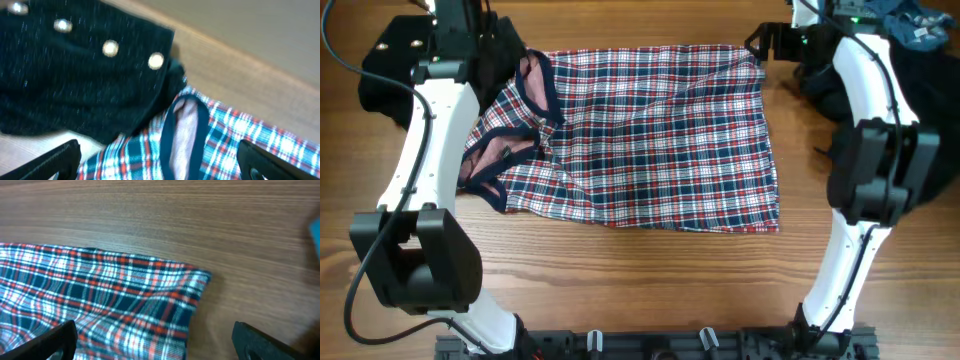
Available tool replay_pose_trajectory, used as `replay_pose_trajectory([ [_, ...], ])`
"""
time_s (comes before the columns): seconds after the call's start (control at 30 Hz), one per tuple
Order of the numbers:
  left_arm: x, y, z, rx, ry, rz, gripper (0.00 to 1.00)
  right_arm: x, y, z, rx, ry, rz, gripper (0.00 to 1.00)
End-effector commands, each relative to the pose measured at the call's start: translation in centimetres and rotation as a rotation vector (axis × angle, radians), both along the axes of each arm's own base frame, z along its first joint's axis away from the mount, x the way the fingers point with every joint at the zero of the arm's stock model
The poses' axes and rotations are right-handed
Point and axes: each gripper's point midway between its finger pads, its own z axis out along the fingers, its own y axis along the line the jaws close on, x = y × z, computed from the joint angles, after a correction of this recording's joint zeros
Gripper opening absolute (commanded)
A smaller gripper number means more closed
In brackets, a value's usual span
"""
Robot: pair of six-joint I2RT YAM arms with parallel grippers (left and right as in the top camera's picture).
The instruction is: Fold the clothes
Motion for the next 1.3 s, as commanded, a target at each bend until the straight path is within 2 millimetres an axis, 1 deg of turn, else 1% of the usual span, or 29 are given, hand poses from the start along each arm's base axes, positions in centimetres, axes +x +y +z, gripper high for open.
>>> replay_pose_trajectory([
  [0.0,-2.0,0.3,1.9,0.031,0.025,-0.005,1.0,-1.6,-0.5,8.7,-0.017,-0.106,-0.013,1.0],
  [0.03,-2.8,0.3,2.1,0.028,0.046,-0.007,1.0,-2.6,-0.2,9.6,-0.011,-0.091,-0.01,1.0],
  [0.1,-4.9,-0.3,2.5,0.004,0.094,-0.028,1.0,-4.7,0.5,10.5,0.008,-0.039,0.003,1.0],
  [0.13,-6.2,-0.8,2.7,-0.021,0.125,-0.048,1.0,-6.1,0.9,10.8,0.018,0.003,0.009,1.0],
  [0.2,-8.4,-1.6,2.8,-0.06,0.18,-0.075,1.0,-8.1,1.5,10.6,0.025,0.079,0.016,1.0],
  [0.3,-11.4,-3.3,2.6,-0.141,0.269,-0.126,1.0,-11.4,2.3,9.4,0.037,0.227,0.031,1.0],
  [0.4,-13.5,-4.1,1.7,-0.17,0.36,-0.144,1.0,-14.7,3.2,7.8,0.048,0.381,0.045,1.0],
  [0.43,-14.2,-4.4,1.4,-0.171,0.392,-0.149,1.0,-15.6,3.6,7.5,0.053,0.42,0.053,1.0],
  [0.47,-15.2,-4.9,0.9,-0.172,0.442,-0.16,1.0,-17.2,4.5,6.7,0.041,0.487,0.076,1.0],
  [0.53,-15.9,-5.6,0.7,-0.17,0.47,-0.175,1.0,-18.7,5.5,5.9,0.022,0.552,0.101,0.98],
  [0.63,-17.2,-6.7,0.4,-0.167,0.525,-0.199,1.0,-20.9,7.7,4.7,0.004,0.636,0.151,0.95],
  [0.7,-18.2,-7.0,0.1,-0.161,0.568,-0.207,0.99,-22.1,9.0,3.8,-0.012,0.678,0.185,0.94],
  [0.73,-18.6,-7.1,-0.1,-0.16,0.586,-0.207,0.98,-22.6,9.3,3.2,-0.026,0.702,0.181,0.94],
  [0.8,-19.4,-6.7,-0.8,-0.159,0.62,-0.177,0.98,-23.7,9.6,1.8,-0.079,0.754,0.155,0.93],
  [0.87,-20.0,-6.1,-1.8,-0.154,0.65,-0.126,0.98,-24.9,10.0,0.8,-0.098,0.797,0.161,0.94],
  [1.0,-21.2,-6.0,-4.9,-0.172,0.708,-0.075,0.98,-27.0,10.9,-1.7,-0.115,0.851,0.146,0.93],
  [1.1,-21.7,-6.0,-7.2,-0.179,0.722,-0.053,0.98,-28.6,11.2,-3.6,-0.119,0.878,0.121,0.93],
  [1.17,-21.5,-6.0,-7.8,-0.18,0.713,-0.052,0.98,-29.3,11.0,-4.3,-0.117,0.88,0.109,0.93],
  [1.27,-20.7,-6.0,-7.8,-0.181,0.68,-0.056,0.98,-29.6,10.7,-4.5,-0.123,0.87,0.062,0.93],
])
